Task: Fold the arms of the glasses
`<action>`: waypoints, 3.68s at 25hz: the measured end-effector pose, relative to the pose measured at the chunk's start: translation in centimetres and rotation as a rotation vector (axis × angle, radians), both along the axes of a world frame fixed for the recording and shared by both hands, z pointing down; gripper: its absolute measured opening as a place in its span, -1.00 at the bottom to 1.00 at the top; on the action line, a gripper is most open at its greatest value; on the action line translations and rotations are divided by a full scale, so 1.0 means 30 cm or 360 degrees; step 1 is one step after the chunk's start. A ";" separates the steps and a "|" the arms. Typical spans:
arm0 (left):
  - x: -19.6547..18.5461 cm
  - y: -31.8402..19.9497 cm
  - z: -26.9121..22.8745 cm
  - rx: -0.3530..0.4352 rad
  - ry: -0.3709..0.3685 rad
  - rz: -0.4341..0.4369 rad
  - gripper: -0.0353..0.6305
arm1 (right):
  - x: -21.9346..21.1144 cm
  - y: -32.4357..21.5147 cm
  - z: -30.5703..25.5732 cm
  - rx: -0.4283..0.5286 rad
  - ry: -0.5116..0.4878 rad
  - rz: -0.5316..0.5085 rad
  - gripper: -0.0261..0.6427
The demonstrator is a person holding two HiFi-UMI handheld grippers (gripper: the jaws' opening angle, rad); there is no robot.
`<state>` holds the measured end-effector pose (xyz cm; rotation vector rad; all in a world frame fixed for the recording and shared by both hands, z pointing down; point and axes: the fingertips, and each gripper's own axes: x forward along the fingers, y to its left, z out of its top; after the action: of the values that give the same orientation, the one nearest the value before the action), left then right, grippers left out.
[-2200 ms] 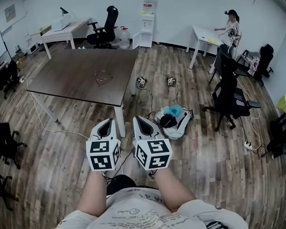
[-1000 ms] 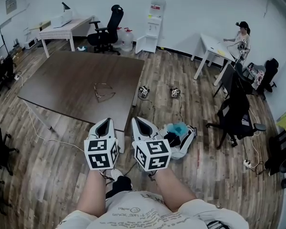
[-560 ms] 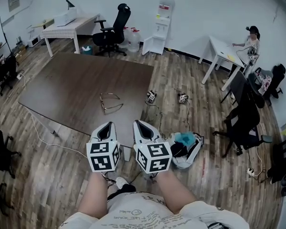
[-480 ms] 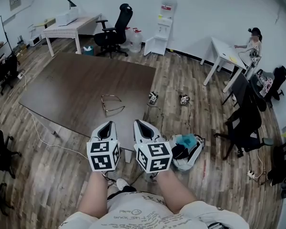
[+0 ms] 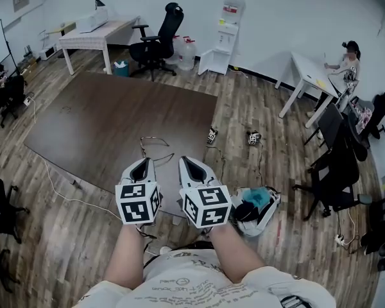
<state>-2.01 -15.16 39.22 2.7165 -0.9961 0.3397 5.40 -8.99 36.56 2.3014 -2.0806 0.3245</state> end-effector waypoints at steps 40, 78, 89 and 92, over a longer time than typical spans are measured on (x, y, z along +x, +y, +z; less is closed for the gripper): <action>0.210 -0.657 0.792 -0.0657 -0.0790 -0.0344 -0.65 | 0.378 -0.823 0.482 -0.0513 -0.0239 -0.0494 -0.89; 0.205 -0.746 0.694 -0.0509 -0.0723 -0.0402 -0.74 | 0.302 -0.915 0.508 -0.0565 -0.0139 -0.1021 -0.79; 0.180 -0.686 0.451 0.0047 -0.0743 -0.0353 -0.74 | 0.204 -0.831 0.431 -0.0558 0.0140 -0.1089 -0.67; 0.178 -0.662 0.416 0.0124 -0.0756 -0.0333 -0.74 | 0.179 -0.811 0.420 -0.0564 0.0188 -0.1103 -0.67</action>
<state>3.32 -35.02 51.70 2.6177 -1.4235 0.9529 10.78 -33.32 49.15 1.2787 -2.3520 0.4586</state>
